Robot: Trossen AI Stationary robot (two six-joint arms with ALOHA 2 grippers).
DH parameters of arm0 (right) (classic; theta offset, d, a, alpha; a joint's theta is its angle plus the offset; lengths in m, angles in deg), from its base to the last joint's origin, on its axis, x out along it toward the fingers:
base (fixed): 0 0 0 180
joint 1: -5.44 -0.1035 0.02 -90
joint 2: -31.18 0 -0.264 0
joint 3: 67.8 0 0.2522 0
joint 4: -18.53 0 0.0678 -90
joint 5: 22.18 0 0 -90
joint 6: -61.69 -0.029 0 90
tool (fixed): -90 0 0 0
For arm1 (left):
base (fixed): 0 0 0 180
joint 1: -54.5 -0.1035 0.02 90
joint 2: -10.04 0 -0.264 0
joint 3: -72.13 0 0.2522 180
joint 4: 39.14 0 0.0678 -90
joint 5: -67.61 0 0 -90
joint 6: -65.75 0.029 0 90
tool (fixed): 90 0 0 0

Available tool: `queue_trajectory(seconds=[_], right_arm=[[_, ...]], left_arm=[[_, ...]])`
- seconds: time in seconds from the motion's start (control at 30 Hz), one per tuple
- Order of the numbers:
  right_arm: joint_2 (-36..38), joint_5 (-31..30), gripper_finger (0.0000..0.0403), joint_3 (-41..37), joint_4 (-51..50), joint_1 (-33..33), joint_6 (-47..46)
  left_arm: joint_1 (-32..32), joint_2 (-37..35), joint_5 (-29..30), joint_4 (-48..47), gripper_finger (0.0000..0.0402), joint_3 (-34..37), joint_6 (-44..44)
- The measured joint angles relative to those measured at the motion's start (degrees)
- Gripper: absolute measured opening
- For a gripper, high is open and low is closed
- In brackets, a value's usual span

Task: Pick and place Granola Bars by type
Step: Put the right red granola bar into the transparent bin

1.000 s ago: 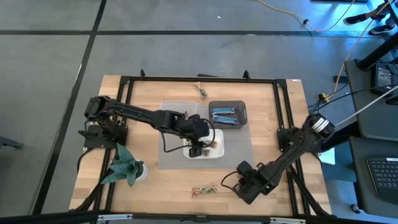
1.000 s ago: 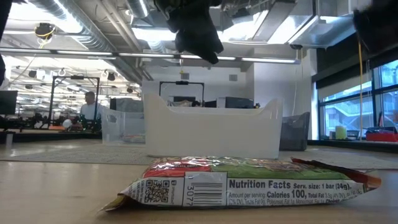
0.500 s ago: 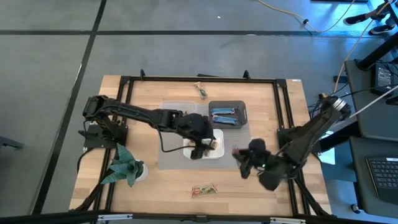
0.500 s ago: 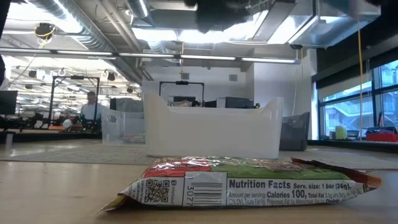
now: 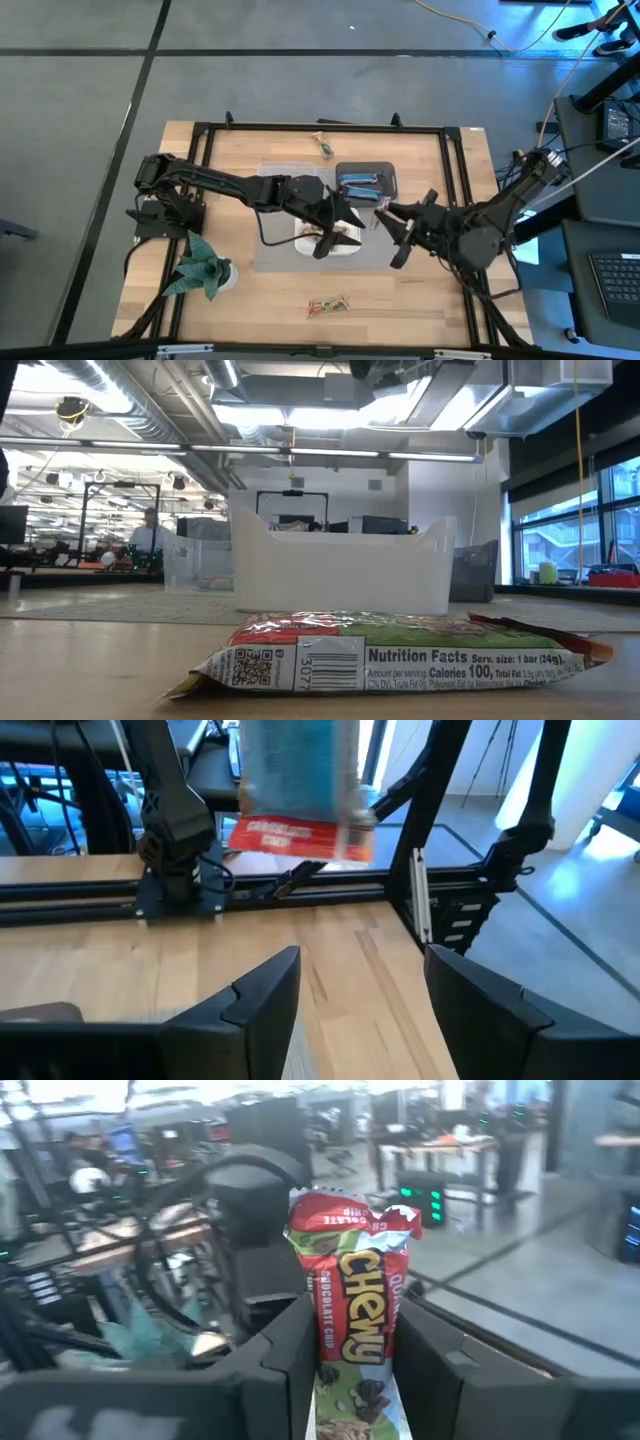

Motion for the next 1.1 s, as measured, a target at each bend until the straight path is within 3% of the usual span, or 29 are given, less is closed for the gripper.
queue_trajectory(seconds=[0.17,0.4,1.1], right_arm=[[0.0,9.4,0.0119,0.0,7.0,3.1,8.2],[-0.5,18.9,0.0119,0.0,7.7,6.5,8.6],[-1.0,19.1,0.0119,0.0,2.7,6.5,7.8]], left_arm=[[0.0,0.0,0.0,0.3,0.0207,0.0,-0.9],[0.0,0.0,0.1,6.2,0.0207,0.0,-1.1],[-0.6,-0.3,0.0,14.3,0.0207,0.0,-1.2]])
